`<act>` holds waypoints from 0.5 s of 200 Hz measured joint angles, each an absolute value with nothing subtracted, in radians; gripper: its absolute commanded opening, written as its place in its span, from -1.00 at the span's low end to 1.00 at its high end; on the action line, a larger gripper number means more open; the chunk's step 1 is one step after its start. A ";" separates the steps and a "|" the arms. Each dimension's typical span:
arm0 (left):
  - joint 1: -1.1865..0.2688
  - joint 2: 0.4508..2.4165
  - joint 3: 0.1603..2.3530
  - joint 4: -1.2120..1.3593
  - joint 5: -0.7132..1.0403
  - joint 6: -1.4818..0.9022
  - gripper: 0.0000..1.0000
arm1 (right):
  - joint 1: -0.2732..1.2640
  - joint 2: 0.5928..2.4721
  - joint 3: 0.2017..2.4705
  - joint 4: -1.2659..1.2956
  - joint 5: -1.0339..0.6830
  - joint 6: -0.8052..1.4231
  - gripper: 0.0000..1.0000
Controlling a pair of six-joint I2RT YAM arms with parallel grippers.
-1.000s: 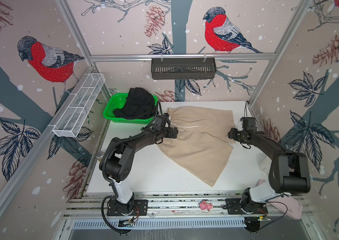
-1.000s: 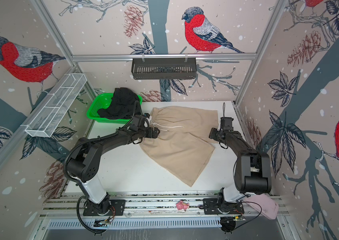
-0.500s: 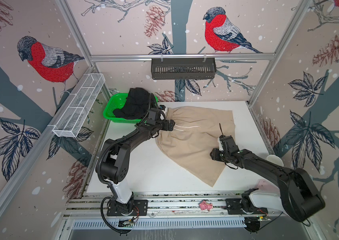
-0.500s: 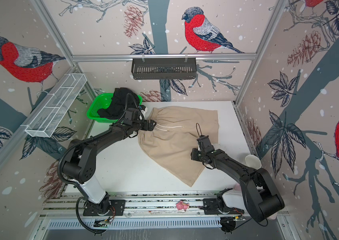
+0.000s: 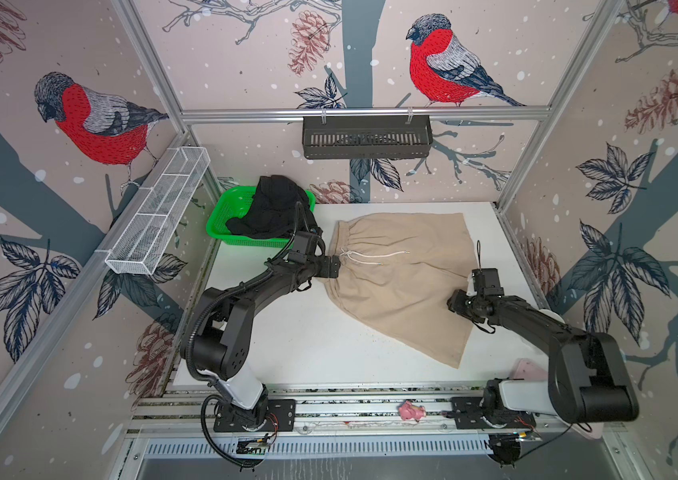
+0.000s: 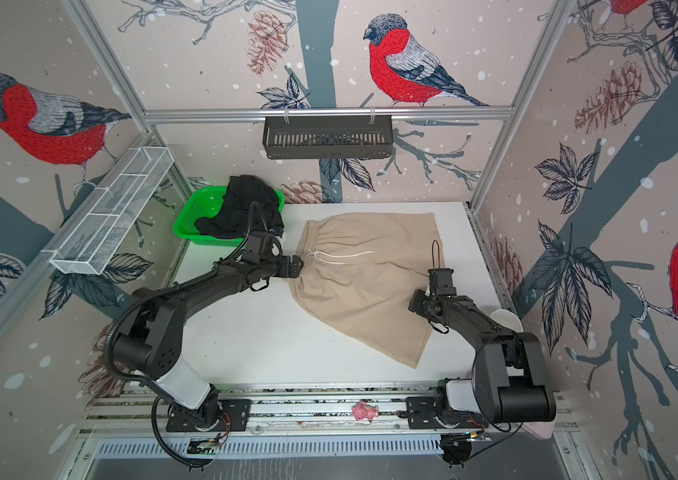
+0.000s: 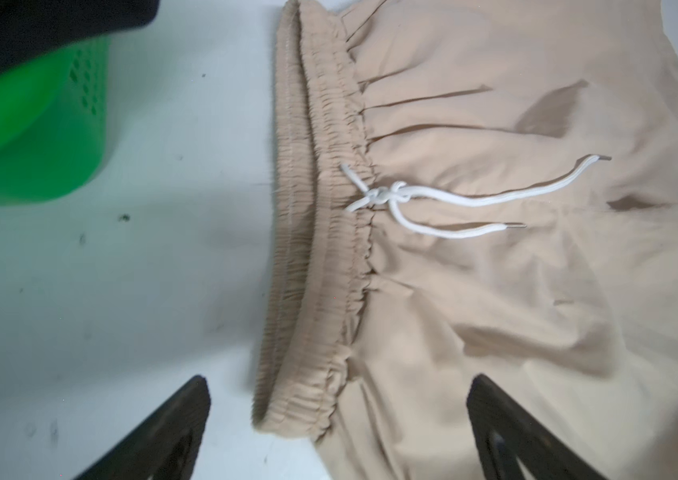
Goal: Fold and stack the shorts
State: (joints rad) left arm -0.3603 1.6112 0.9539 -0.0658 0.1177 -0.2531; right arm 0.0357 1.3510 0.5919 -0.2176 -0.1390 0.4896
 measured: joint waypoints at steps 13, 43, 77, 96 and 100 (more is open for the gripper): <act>-0.358 1.568 0.894 -0.064 0.130 -0.290 0.94 | 0.033 1.336 0.639 -0.255 -0.144 0.471 0.19; -0.357 1.527 0.791 -0.008 0.210 -0.377 0.94 | 0.077 1.196 0.671 -0.340 -0.156 0.482 0.27; -0.317 1.525 0.718 0.047 0.287 -0.468 0.94 | 0.200 0.998 0.589 -0.521 -0.139 0.630 0.32; -0.276 1.493 0.667 0.096 0.320 -0.522 0.94 | 0.270 0.876 0.554 -0.595 -0.144 0.762 0.32; -0.270 1.486 0.659 0.105 0.325 -0.530 0.94 | 0.277 0.851 0.543 -0.605 -0.142 0.794 0.32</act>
